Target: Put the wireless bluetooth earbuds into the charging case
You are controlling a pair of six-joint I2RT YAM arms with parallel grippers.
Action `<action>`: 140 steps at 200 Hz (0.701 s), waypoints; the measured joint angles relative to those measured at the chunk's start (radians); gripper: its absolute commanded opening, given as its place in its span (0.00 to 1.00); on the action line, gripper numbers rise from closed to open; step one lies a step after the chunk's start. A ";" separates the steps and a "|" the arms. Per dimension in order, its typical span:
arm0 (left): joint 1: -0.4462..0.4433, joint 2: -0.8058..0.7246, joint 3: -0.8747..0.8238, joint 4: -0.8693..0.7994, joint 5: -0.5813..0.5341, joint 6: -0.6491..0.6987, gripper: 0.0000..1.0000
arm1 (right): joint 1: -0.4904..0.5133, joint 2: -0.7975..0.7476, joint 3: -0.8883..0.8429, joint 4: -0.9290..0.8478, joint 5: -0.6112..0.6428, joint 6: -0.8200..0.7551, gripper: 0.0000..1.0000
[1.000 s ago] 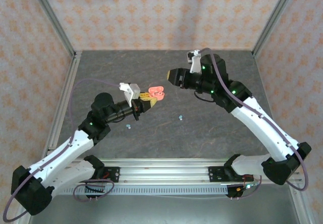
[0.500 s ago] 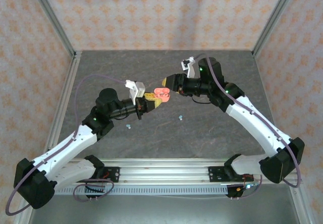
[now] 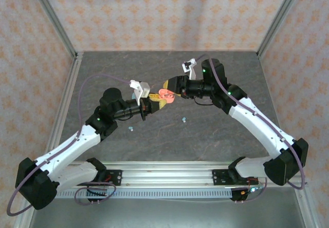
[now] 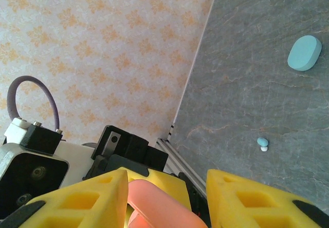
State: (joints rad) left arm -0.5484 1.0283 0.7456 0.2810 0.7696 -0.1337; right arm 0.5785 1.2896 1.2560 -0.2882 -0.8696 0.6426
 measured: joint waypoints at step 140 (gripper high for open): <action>-0.003 0.000 0.000 0.006 -0.030 0.000 0.00 | -0.003 -0.035 -0.027 0.023 -0.018 -0.035 0.47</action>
State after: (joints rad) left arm -0.5510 1.0283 0.7456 0.2871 0.7399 -0.1337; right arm 0.5751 1.2549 1.2285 -0.2649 -0.8879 0.6071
